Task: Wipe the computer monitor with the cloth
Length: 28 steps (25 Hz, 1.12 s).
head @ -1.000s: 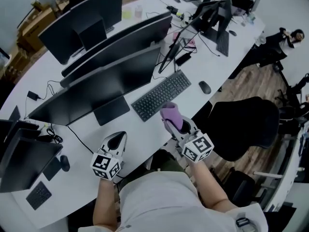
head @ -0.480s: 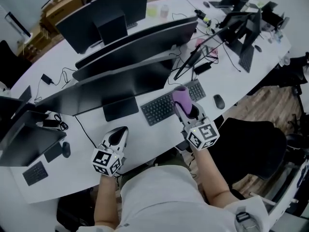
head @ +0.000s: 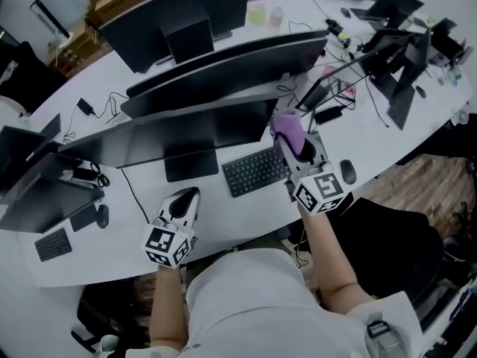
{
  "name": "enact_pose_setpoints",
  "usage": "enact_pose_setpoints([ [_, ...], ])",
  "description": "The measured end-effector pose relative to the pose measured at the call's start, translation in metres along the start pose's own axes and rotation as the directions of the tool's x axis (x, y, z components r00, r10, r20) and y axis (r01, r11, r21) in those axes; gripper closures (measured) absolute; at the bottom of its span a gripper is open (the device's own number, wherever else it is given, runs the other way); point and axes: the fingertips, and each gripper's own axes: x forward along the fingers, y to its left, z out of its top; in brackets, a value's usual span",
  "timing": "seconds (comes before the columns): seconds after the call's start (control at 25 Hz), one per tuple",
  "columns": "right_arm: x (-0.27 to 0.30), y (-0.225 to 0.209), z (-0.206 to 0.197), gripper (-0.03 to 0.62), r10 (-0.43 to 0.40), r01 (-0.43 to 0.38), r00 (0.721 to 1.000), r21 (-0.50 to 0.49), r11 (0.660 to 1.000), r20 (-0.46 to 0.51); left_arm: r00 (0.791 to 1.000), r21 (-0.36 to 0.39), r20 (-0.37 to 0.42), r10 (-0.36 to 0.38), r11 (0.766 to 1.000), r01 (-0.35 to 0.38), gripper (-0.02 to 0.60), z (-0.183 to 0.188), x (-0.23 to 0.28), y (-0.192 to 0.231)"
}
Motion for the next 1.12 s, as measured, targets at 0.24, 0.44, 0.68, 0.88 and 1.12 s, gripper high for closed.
enact_pose_setpoints([
  [0.24, 0.012, -0.011, 0.032, 0.473, 0.051, -0.049, 0.997, -0.027, 0.998, 0.058, 0.999, -0.016, -0.002, 0.048, 0.999, -0.048, 0.578, -0.001, 0.008, -0.012],
  [0.44, 0.021, -0.016, 0.052, 0.471, 0.09, -0.084, 0.993, -0.066, 0.994, 0.081, 0.997, -0.022, -0.003, 0.077, 0.997, -0.077, 0.578, -0.002, 0.013, -0.021],
  [0.68, 0.031, -0.018, 0.058, 0.473, 0.129, -0.122, 0.988, -0.078, 0.989, 0.083, 0.995, -0.018, -0.012, 0.099, 0.995, -0.099, 0.578, -0.003, 0.013, -0.027],
  [0.88, 0.038, -0.018, 0.058, 0.477, 0.149, -0.142, 0.985, -0.079, 0.987, 0.085, 0.994, -0.022, -0.015, 0.109, 0.994, -0.109, 0.578, -0.006, 0.011, -0.025],
  [1.12, 0.04, -0.019, 0.052, 0.488, 0.138, -0.133, 0.986, -0.062, 0.989, 0.093, 0.994, -0.026, -0.024, 0.106, 0.994, -0.107, 0.578, -0.013, 0.009, -0.024],
])
